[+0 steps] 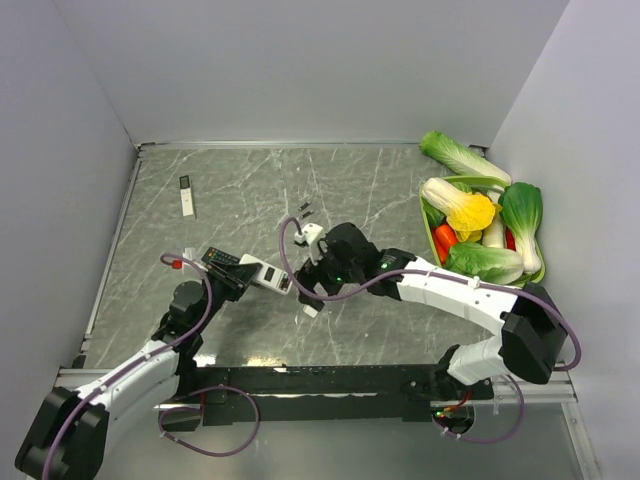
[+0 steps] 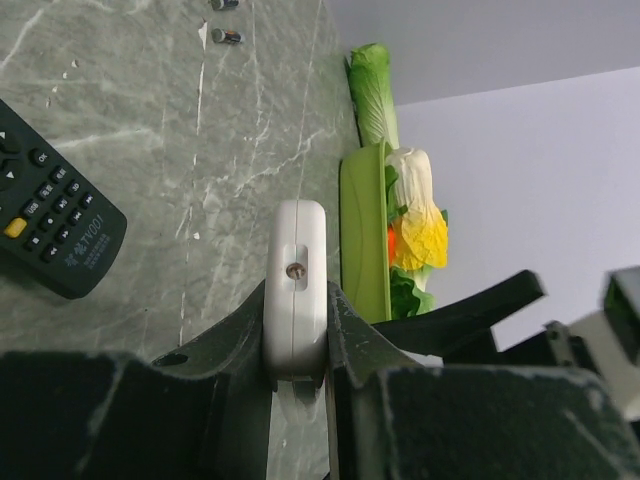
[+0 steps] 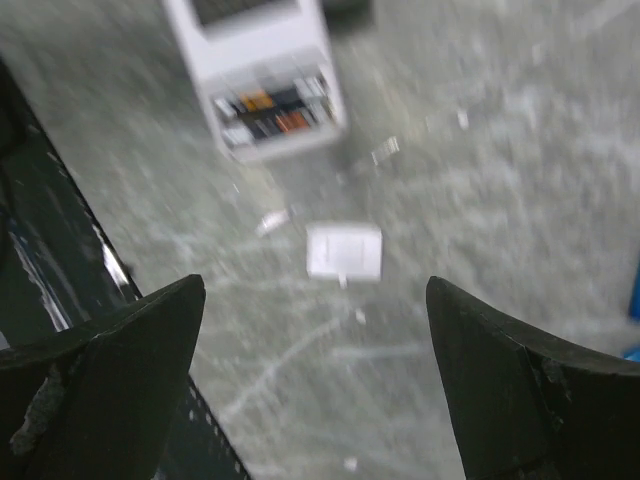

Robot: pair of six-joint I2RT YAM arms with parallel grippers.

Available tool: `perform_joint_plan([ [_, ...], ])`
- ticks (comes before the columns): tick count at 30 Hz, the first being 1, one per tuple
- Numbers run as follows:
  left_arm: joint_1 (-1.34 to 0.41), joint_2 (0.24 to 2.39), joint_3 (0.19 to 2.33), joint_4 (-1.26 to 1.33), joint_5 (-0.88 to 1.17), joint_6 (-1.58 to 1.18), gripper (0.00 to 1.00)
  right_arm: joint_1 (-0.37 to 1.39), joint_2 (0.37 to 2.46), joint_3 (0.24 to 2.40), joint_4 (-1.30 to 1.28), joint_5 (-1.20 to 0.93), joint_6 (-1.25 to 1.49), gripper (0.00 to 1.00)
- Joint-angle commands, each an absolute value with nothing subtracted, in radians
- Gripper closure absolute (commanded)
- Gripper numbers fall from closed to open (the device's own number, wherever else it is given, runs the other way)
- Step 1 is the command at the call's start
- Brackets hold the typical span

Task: Load the batteries into the remote control
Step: Place the remote control at the center of the board.

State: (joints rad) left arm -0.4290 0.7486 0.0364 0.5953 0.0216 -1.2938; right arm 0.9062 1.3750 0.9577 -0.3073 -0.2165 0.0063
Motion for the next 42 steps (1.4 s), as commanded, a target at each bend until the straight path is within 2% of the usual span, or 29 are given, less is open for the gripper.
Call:
perform_joint_plan([
  [1,-0.433,0.764,-0.115,0.722,0.044,-1.285,0.99,0.945,1.434,1.049,-0.086,-0.278,-0.077,0.0],
  [6,-0.433,0.707,-0.114,0.693,0.051,-1.301,0.99,0.945,1.557,1.127,-0.077,-0.302,-0.139,0.0],
  [17,-0.433,0.546,-0.104,0.569,0.043,-1.308,0.99,0.963,1.667,1.221,-0.123,-0.293,-0.216,0.02],
  [20,-0.433,0.566,-0.098,0.569,0.049,-1.307,0.98,0.979,1.674,1.227,-0.143,-0.276,-0.233,0.14],
  [22,-0.433,0.578,-0.092,0.558,0.057,-1.301,0.94,0.983,1.669,1.221,-0.153,-0.278,-0.247,0.31],
  [23,-0.433,0.58,-0.081,0.549,0.06,-1.293,0.88,0.983,1.669,1.216,-0.156,-0.278,-0.252,0.45],
  [25,-0.433,0.571,-0.066,0.488,0.048,-1.278,0.76,0.983,1.664,1.203,-0.164,-0.278,-0.262,0.54],
  [26,-0.431,0.562,-0.04,0.445,0.04,-1.26,0.62,0.985,1.661,1.2,-0.169,-0.278,-0.267,0.58],
  [28,-0.433,0.522,-0.011,0.303,0.014,-1.238,0.46,0.985,1.66,1.181,-0.175,-0.278,-0.276,0.58],
  [29,-0.433,0.505,0.03,0.252,0.003,-1.215,0.31,0.986,1.658,1.166,-0.173,-0.279,-0.281,0.59],
  [31,-0.433,0.444,0.096,0.085,-0.055,-1.194,0.18,0.986,1.658,1.152,-0.173,-0.278,-0.279,0.63],
  [32,-0.433,0.424,0.121,0.031,-0.108,-1.171,0.08,0.986,1.66,1.138,-0.169,-0.279,-0.276,0.66],
  [34,-0.433,0.364,0.196,-0.123,-0.159,-1.132,0.01,0.985,1.663,1.126,-0.163,-0.287,-0.273,0.68],
  [42,-0.433,0.223,0.403,-0.408,-0.34,-0.996,0.01,1.028,1.738,1.141,-0.182,-0.318,-0.291,0.71],
])
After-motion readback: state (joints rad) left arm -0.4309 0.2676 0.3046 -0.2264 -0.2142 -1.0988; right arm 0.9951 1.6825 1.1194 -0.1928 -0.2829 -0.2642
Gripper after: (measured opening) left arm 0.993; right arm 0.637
